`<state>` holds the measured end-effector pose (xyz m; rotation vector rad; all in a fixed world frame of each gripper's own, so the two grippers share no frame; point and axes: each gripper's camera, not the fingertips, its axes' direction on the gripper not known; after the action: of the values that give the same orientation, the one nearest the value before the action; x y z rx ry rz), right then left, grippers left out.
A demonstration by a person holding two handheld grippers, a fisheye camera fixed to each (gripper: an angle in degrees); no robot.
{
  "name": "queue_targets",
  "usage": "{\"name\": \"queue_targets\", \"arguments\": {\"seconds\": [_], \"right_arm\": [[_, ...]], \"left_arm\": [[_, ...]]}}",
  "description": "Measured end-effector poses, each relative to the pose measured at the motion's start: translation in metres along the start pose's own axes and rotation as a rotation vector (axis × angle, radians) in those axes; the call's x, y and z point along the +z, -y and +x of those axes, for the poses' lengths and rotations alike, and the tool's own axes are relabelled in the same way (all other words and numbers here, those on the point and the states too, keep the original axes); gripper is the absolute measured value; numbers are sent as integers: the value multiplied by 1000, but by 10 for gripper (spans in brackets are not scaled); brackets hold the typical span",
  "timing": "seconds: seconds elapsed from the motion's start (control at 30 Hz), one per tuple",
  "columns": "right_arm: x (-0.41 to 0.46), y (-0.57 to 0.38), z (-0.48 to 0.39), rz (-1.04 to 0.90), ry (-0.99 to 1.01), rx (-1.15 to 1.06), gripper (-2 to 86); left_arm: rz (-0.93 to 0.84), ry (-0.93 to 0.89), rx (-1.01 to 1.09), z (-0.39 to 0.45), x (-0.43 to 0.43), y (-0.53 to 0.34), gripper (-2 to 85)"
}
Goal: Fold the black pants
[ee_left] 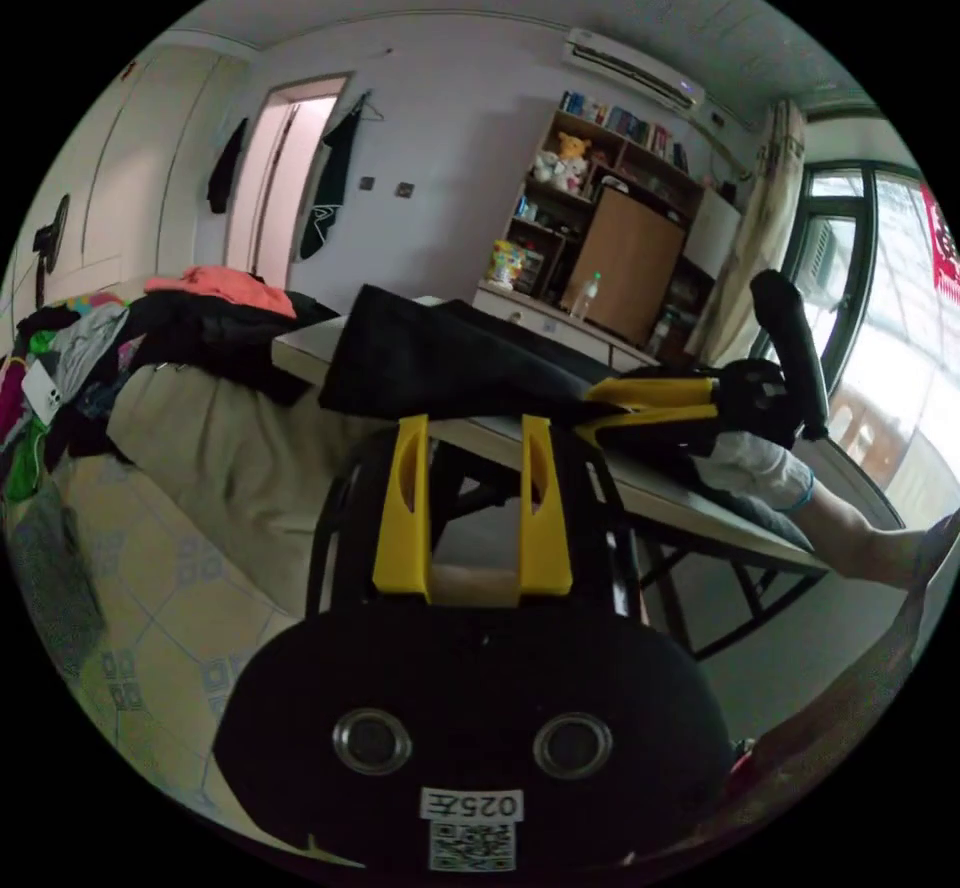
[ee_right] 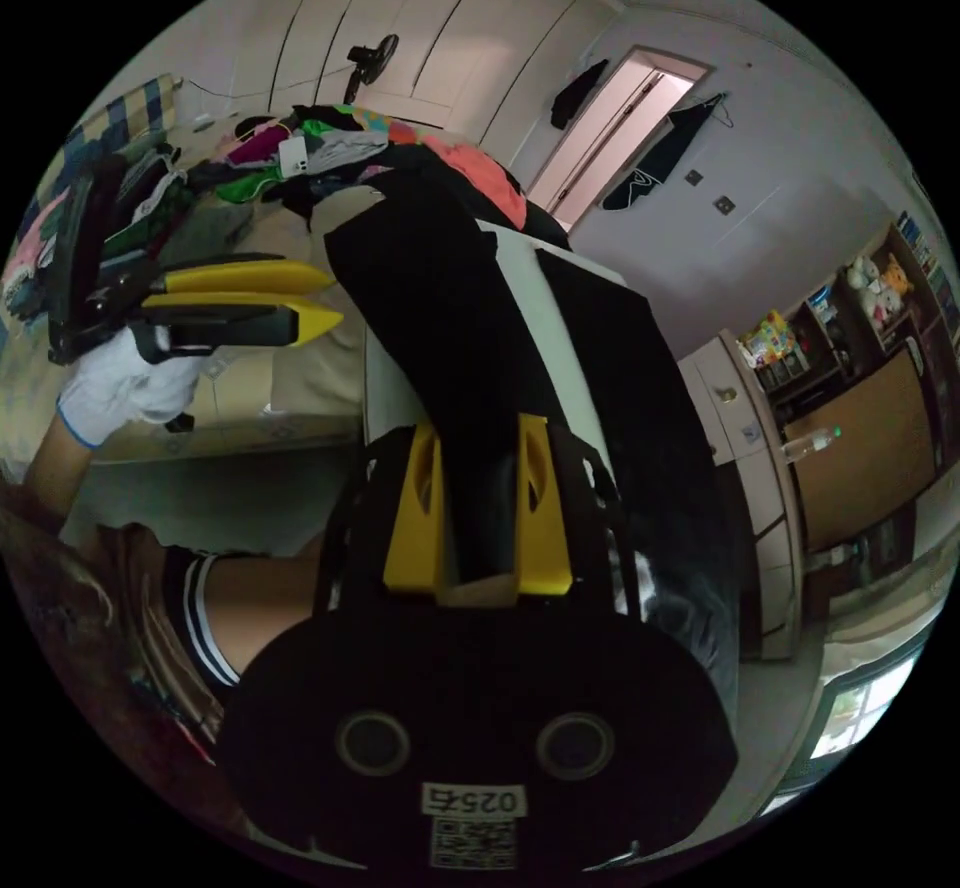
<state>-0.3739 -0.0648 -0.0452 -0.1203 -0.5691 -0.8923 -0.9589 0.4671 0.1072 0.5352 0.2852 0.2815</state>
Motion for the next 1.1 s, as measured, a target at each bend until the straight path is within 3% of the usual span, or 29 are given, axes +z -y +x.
{"name": "queue_targets", "arguments": {"seconds": [0.23, 0.43, 0.7, 0.87, 1.1], "right_arm": [[-9, -13, 18, 129, 103, 84, 30], [11, -32, 72, 196, 489, 229, 56], [14, -35, 76, 330, 366, 246, 62], [31, -24, 81, 258, 407, 220, 5], [25, -29, 84, 387, 370, 224, 21]], "left_arm": [[38, -10, -104, -32, -10, 16, 123], [91, -30, -146, -44, -20, 16, 139], [128, -271, -225, -63, -29, 33, 58], [157, -280, -181, -56, -46, 54, 41], [281, -500, -231, -51, -59, 114, 27]]}}
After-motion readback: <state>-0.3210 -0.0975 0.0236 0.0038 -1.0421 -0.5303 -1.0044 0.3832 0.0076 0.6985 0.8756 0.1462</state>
